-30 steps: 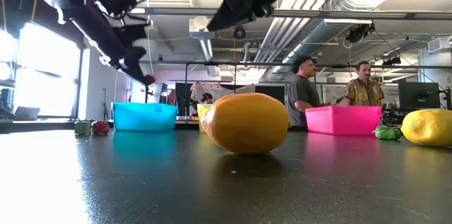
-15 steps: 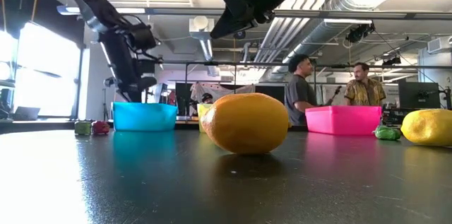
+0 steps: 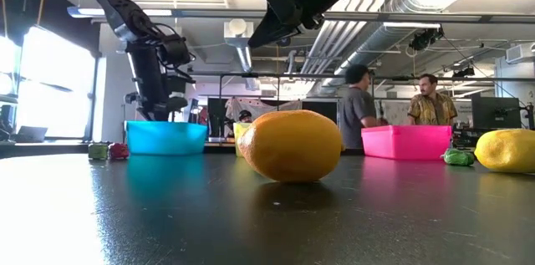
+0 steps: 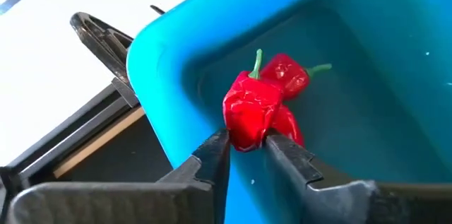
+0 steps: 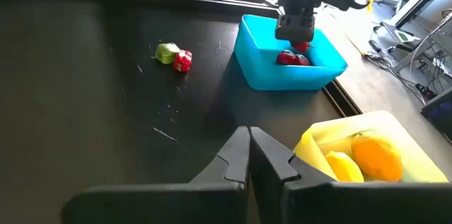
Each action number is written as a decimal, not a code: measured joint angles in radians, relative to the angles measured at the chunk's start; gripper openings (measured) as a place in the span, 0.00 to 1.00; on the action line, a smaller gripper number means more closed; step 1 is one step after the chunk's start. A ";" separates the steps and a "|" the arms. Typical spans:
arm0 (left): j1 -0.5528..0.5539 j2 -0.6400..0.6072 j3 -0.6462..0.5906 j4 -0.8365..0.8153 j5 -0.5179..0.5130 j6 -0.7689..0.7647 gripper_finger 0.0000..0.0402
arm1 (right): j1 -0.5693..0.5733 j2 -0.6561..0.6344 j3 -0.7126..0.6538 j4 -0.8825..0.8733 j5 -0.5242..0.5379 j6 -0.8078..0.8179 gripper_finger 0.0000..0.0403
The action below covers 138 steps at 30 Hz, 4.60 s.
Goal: Sort produce into baskets
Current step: Put the red bell pepper into the blue bin, then put the green bell pepper into the pink bin
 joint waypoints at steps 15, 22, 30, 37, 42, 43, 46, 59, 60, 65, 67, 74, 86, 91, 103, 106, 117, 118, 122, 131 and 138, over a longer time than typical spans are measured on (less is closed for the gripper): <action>-0.014 0.000 0.000 0.011 0.066 0.073 0.32 | 0.000 0.000 0.000 -0.001 -0.003 0.000 0.00; -0.078 -0.001 0.000 0.008 0.279 0.107 0.22 | 0.000 0.000 0.000 -0.014 -0.003 0.000 0.00; -0.114 -0.001 0.000 0.013 0.307 0.103 0.07 | 0.000 0.000 0.000 -0.015 -0.003 0.000 0.00; -0.093 -0.001 0.000 0.073 0.310 0.099 0.02 | 0.000 0.000 0.000 -0.017 -0.003 0.000 0.00; -0.073 -0.001 0.000 0.094 0.310 0.099 0.02 | 0.000 0.000 0.000 -0.021 -0.003 0.000 0.00; -0.070 -0.001 0.000 0.097 0.310 0.099 0.02 | 0.000 0.000 0.000 -0.021 -0.003 0.000 0.00; -0.064 -0.001 0.000 0.102 0.310 0.100 0.02 | 0.000 0.000 0.000 -0.021 -0.011 0.010 0.00; -0.059 -0.001 0.000 0.169 0.308 0.107 0.02 | 0.000 0.000 0.000 -0.029 -0.028 0.011 0.00; -0.059 -0.001 0.000 0.179 0.308 0.107 0.02 | 0.000 0.000 0.000 -0.029 -0.028 0.011 0.00; -0.059 -0.001 0.000 0.199 0.308 0.127 0.02 | 0.000 0.000 0.000 -0.031 -0.029 0.011 0.00; -0.059 -0.001 0.000 0.200 0.308 0.142 0.02 | 0.000 0.000 0.000 -0.040 -0.029 0.011 0.00; -0.064 -0.001 0.000 0.282 0.307 0.153 0.02 | -0.001 0.000 -0.009 -0.069 -0.036 0.015 0.00; -0.129 -0.002 -0.056 0.472 0.305 0.151 0.02 | -0.036 0.000 -0.124 0.029 -0.075 0.008 0.00; -0.154 -0.015 -0.133 0.570 0.305 0.153 0.02 | -0.047 0.000 -0.140 0.065 -0.133 -0.016 0.00; -0.254 -0.218 -0.323 0.741 0.303 0.161 0.02 | -0.049 0.000 -0.140 0.103 -0.159 -0.045 0.00; -0.290 -0.286 -0.360 0.744 0.303 0.161 0.02 | -0.053 0.000 -0.140 0.107 -0.167 -0.045 0.00; -0.458 -0.446 -0.489 0.706 0.326 0.209 0.02 | -0.053 0.000 -0.139 0.113 -0.172 -0.045 0.00; -0.477 -0.446 -0.493 0.692 0.327 0.219 0.02 | -0.053 0.000 -0.139 0.114 -0.172 -0.045 0.00; -0.537 -0.444 -0.494 0.608 0.307 0.261 0.02 | -0.053 0.000 -0.139 0.114 -0.172 -0.037 0.00; -0.562 -0.373 -0.494 0.571 0.069 0.268 0.02 | -0.053 0.000 -0.139 0.114 -0.171 -0.034 0.00; -0.557 -0.272 -0.494 0.633 -0.010 0.287 0.02 | -0.053 0.000 -0.138 0.114 -0.171 -0.035 0.00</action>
